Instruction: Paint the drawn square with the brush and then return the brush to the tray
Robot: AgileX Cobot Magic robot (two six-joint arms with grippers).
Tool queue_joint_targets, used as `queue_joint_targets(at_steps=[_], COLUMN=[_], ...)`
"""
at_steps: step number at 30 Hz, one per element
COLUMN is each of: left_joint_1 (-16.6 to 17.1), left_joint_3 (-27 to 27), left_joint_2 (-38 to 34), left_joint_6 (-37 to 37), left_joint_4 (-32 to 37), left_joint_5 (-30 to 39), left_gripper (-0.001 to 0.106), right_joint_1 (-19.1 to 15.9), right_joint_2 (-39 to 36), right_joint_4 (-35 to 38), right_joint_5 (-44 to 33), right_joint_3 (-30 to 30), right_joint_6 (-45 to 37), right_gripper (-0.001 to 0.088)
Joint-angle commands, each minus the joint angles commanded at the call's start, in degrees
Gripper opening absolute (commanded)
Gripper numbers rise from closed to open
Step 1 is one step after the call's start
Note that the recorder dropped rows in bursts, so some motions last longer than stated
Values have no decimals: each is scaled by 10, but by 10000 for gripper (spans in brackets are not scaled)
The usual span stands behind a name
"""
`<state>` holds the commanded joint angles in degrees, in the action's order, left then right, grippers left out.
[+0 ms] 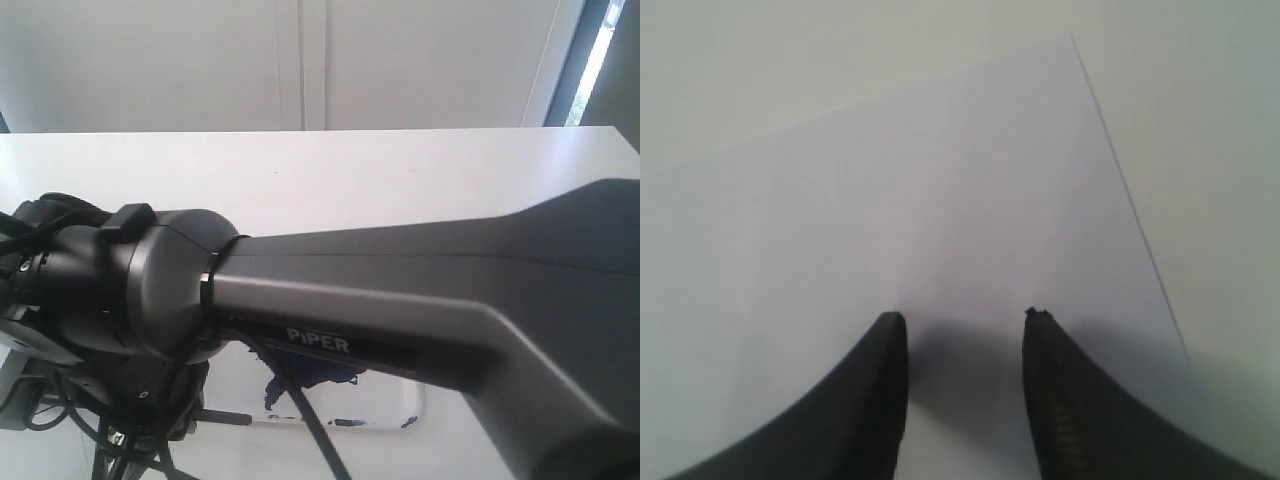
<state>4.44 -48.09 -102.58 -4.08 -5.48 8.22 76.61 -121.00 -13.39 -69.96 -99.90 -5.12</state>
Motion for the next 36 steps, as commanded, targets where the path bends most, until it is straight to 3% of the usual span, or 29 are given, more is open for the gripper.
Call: queue_joint_targets(at_steps=[10,19,23,31,36], left_joint_1=[0,9,39,94,95], left_joint_3=[0,0,0,1,30], left_joint_2=[14,108,145,175,179], left_joint_6=[0,-18,-26,-118,-141], left_joint_4=[0,0,13,177,176], left_joint_5=[5,15,77,248,229], left_gripper=[440,440,440,440,440], right_joint_1=[0,0,0,0,0], right_joint_2=[2,2,2,2,2], right_joint_4=[44,33,32,32,32], right_joint_5=[0,0,0,0,0], right_joint_3=[0,0,0,0,0], right_joint_6=[-22,-22,-22,-22,-22], right_gripper=[0,0,0,0,0])
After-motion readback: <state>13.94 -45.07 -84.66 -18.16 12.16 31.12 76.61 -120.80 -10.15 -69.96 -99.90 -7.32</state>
